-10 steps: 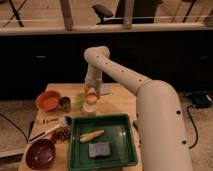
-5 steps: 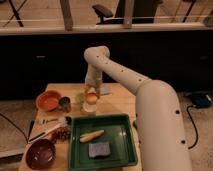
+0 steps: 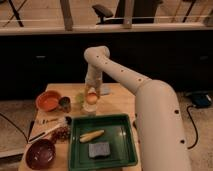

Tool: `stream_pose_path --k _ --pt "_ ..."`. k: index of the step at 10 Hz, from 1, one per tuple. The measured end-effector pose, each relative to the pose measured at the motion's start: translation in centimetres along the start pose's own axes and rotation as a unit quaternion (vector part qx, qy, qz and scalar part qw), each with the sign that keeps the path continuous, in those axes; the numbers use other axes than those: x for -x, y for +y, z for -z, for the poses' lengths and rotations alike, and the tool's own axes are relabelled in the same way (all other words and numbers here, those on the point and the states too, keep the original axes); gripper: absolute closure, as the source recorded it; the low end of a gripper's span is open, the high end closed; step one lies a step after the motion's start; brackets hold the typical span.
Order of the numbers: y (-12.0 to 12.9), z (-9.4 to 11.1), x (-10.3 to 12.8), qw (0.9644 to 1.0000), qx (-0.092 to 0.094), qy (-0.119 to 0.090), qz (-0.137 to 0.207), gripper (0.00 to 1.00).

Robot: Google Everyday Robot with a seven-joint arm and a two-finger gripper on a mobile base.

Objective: Place apple in paper cup

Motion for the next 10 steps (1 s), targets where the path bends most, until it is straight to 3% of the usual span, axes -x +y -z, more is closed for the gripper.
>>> stream_pose_path --k 1,3,5,7,10 --pt "0.02 -0.01 -0.03 1.0000 0.001 0.000 0.000 0.69" --pt "0.07 -0.03 -0.12 1.0000 0.002 0.001 0.000 0.72" --pt "0.13 -0.02 -0.21 1.0000 0.003 0.002 0.000 0.68" --pt "0.10 0.02 -0.31 1.0000 0.003 0.003 0.000 0.58" --pt "0.07 0.12 -0.39 1.0000 0.004 0.004 0.001 0.55"
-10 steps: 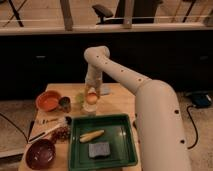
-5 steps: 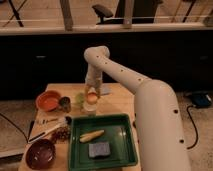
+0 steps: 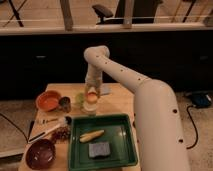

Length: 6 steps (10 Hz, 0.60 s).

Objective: Place apple in paper cup

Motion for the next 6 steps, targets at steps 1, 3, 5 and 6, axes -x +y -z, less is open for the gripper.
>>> stream_pose_path --k 1,3,5,6 --pt "0.04 0.04 0.05 1.0000 0.000 0.000 0.000 0.49" --pt "0.01 0.13 0.17 1.0000 -0.001 0.000 0.001 0.27" --pt "-0.07 0.15 0.30 1.0000 -0.001 -0.001 0.003 0.20" --pt "-0.08 0.19 0.34 1.0000 -0.002 -0.001 0.004 0.20"
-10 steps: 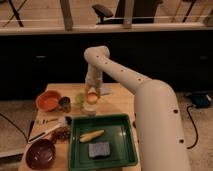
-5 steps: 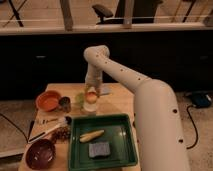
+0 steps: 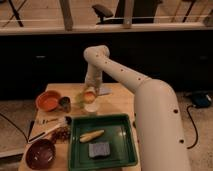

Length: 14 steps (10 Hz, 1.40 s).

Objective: Place apple in paper cup

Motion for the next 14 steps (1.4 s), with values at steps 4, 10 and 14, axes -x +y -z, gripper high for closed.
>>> stream_pose_path --k 4,10,14 --pt "-0.05 0.13 0.09 1.0000 -0.002 -0.001 0.003 0.20" --pt "0.01 0.12 0.09 1.0000 0.003 -0.003 0.003 0.20" --pt "0.03 0.11 0.10 1.0000 0.004 -0.004 0.003 0.20"
